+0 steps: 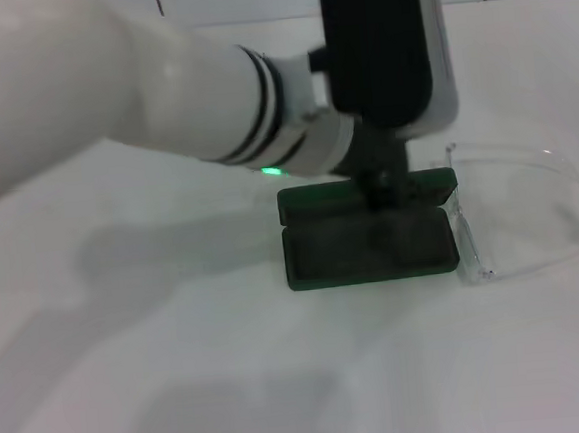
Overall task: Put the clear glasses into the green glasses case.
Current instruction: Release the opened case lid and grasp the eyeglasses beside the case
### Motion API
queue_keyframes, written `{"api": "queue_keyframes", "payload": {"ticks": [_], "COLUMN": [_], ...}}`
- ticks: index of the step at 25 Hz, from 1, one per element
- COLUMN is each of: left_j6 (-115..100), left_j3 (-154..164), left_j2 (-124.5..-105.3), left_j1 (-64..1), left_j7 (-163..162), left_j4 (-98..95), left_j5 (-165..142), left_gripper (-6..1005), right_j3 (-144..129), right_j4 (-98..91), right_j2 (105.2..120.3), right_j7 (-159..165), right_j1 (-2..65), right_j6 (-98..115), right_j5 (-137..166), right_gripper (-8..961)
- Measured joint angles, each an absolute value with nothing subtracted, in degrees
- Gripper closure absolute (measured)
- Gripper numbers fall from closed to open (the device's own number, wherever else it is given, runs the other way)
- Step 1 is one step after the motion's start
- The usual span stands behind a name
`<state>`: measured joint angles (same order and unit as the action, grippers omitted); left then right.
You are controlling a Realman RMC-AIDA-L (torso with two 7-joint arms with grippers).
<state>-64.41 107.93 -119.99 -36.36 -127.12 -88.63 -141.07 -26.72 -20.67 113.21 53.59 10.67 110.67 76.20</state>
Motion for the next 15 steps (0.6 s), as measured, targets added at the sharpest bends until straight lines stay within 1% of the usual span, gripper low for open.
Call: {"api": "queue_keyframes", "payload": {"ticks": [3, 5, 7, 10, 13, 15], "left_j6": [-66.37, -66.79, -66.82, -66.71, -67.63, -69.09], "left_j3": [104.13, 101.21, 98.04, 92.43, 86.34, 83.42], "left_j2": [-120.00, -119.94, -119.92, -119.94, -119.74, -119.69], "left_j1": [-32.42, -29.38, -26.69, -23.25, -19.73, -17.03], "left_j7": [-127.16, -126.86, -126.74, -126.90, -124.95, -121.49], "left_j4": [-96.60, -101.93, -105.74, -108.15, -107.90, -107.38], "left_j5": [-132.66, -126.29, -121.98, -115.36, -106.65, -101.21], "left_gripper": [486, 487, 489, 491, 493, 495], "right_j3": [-26.72, -26.73, -27.28, -32.04, -41.16, -49.26], "right_j4": [-26.46, -31.16, -36.83, -45.66, -55.63, -63.03], "right_j2": [113.05, 113.51, 114.28, 114.87, 115.58, 115.73], "right_j7": [61.82, 67.71, 75.99, 89.69, 102.45, 110.90], "right_j1": [12.77, 14.31, 15.96, 17.83, 18.15, 17.41], "right_j6": [107.41, 105.96, 104.46, 101.71, 97.84, 93.67], "right_j5": [85.10, 90.59, 96.18, 102.65, 106.36, 107.94], "right_gripper": [87, 88, 89, 126, 163, 183]}}
